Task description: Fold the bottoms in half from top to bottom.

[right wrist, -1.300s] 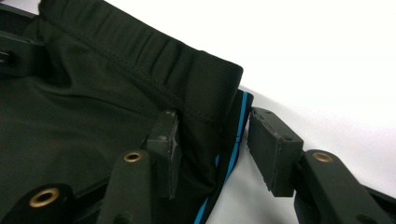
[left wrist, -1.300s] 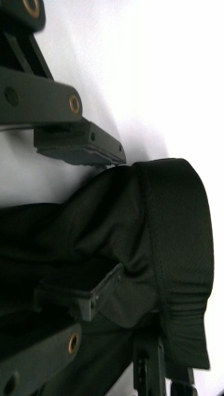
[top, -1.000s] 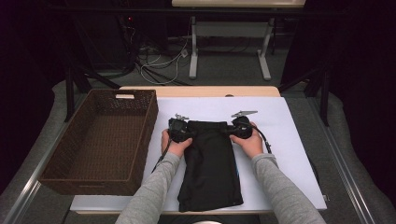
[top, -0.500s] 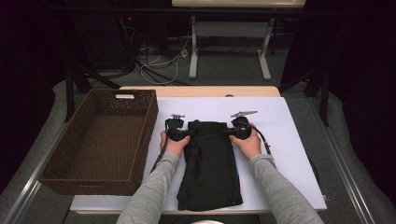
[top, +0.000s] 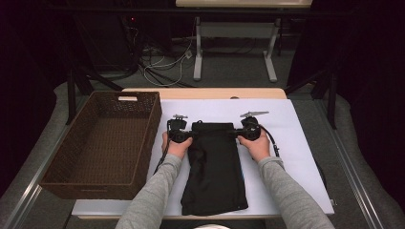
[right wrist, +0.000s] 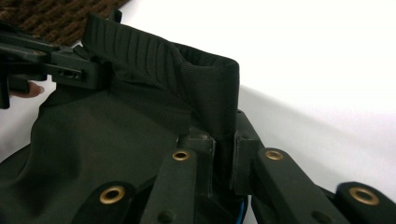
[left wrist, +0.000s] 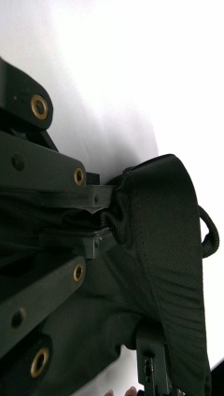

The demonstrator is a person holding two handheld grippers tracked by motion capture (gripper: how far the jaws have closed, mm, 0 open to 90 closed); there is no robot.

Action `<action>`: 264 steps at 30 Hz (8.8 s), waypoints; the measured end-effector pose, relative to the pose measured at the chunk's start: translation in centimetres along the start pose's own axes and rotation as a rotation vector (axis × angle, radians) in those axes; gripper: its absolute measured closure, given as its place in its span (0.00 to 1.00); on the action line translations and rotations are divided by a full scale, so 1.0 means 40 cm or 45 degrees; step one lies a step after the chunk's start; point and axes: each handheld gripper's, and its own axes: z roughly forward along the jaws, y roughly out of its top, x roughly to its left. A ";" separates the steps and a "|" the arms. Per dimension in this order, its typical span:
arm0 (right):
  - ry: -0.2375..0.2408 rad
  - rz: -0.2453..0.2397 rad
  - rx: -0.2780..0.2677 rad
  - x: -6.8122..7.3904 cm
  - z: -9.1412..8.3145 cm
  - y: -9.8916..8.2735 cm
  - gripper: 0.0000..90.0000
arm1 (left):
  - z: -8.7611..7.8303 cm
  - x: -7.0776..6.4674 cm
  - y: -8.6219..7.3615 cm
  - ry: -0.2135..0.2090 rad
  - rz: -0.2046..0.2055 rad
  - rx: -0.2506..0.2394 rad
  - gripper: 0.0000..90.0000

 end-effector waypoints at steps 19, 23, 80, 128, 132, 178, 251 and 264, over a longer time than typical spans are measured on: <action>-0.044 -0.063 -0.079 0.020 -0.038 0.071 0.92 | -0.022 -0.001 0.053 -0.042 0.009 -0.085 0.90; -0.058 -0.085 -0.080 0.027 -0.044 0.088 0.92 | -0.029 -0.005 0.065 -0.033 0.014 -0.098 0.90; -0.072 -0.187 -0.216 0.061 -0.078 0.124 0.92 | -0.085 -0.013 0.086 -0.081 0.092 -0.237 0.90; 0.037 -0.268 -0.305 0.168 -0.174 -0.020 0.92 | -0.177 -0.067 -0.084 -0.193 0.158 -0.309 0.91; 0.040 -0.273 -0.302 0.174 -0.182 -0.041 0.92 | -0.183 -0.074 -0.100 -0.204 0.183 -0.302 0.91; 0.090 -0.328 -0.172 0.190 -0.173 -0.209 0.91 | -0.177 -0.080 -0.261 -0.234 0.289 -0.150 0.88; 0.061 -0.400 -0.178 0.202 -0.165 -0.226 0.87 | -0.131 -0.056 -0.093 -0.157 -0.048 -0.011 1.00; 0.096 -0.355 -0.169 0.209 -0.170 -0.227 0.53 | -0.154 -0.074 -0.123 -0.193 0.005 0.001 1.00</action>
